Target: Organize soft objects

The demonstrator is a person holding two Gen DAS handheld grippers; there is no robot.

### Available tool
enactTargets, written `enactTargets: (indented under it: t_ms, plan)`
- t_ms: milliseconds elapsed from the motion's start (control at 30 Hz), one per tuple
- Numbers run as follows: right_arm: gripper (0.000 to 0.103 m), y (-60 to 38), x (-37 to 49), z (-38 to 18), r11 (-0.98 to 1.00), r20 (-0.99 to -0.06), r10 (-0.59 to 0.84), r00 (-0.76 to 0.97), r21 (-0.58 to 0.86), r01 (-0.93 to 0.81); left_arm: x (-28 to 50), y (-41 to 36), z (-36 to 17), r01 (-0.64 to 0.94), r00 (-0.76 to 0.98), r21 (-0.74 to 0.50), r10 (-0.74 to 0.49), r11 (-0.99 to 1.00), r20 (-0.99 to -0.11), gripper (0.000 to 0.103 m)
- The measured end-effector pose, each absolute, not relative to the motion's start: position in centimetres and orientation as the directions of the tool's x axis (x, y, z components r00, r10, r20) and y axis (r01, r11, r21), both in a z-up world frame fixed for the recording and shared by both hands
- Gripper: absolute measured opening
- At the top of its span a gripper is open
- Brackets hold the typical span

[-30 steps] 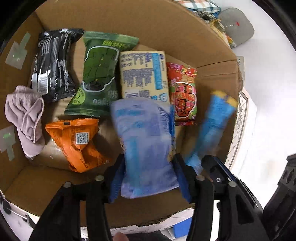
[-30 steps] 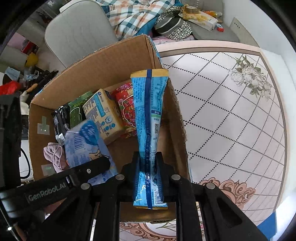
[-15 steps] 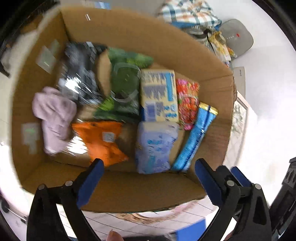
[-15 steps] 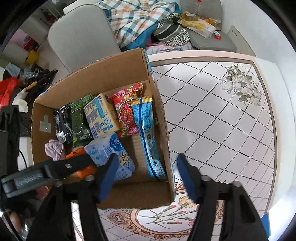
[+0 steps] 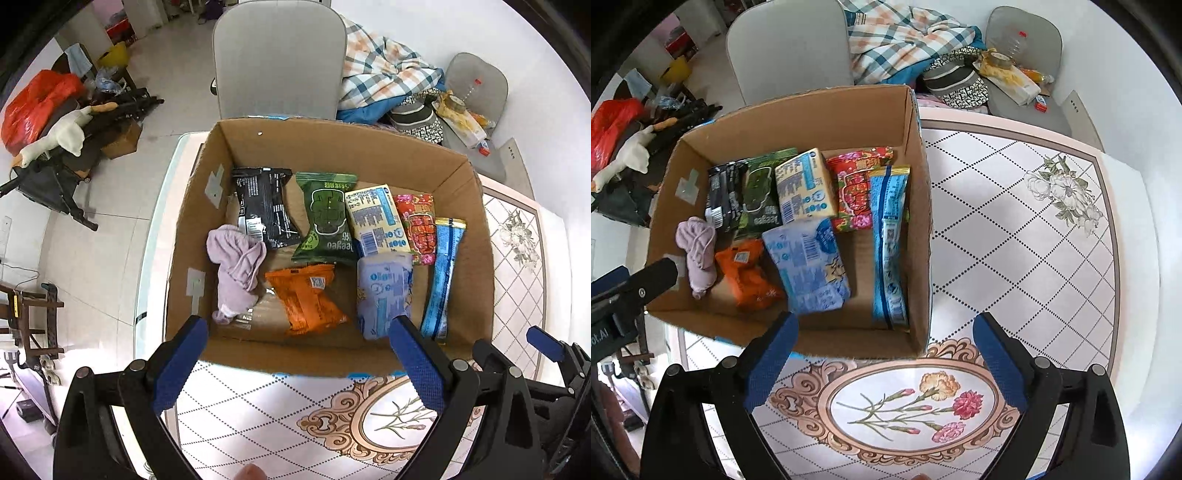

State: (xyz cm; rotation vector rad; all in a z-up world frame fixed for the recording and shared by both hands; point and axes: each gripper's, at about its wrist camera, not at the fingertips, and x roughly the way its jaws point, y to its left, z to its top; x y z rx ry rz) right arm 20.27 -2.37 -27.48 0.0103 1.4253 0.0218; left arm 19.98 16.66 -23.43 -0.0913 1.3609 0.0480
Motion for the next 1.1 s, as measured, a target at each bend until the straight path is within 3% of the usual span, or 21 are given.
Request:
enactTargets:
  t_ms: [333,667,1100]
  plan:
    - [0.097,-3.3,17.3,-22.8,0.997,-0.973,0.079,0.215,0.08,-0.008,16.3,15.8,-17.9,-0.091,0.299,-0.056,-0.026,0.994,-0.954,0.101]
    - [0.097,-4.8,10.6,-10.7,0.992,-0.911,0.123,0.394,0.112,-0.051,10.3,14.7,-7.2,-0.067,0.481,-0.027,0.009,0.997,-0.876,0.101]
    - [0.097,-5.4,4.9,-1.9,0.991,-0.851,0.132,0.509,0.102,-0.087,5.4,13.8,-1.5,-0.044,0.545,-0.031,-0.002,0.999,-0.839,0.101]
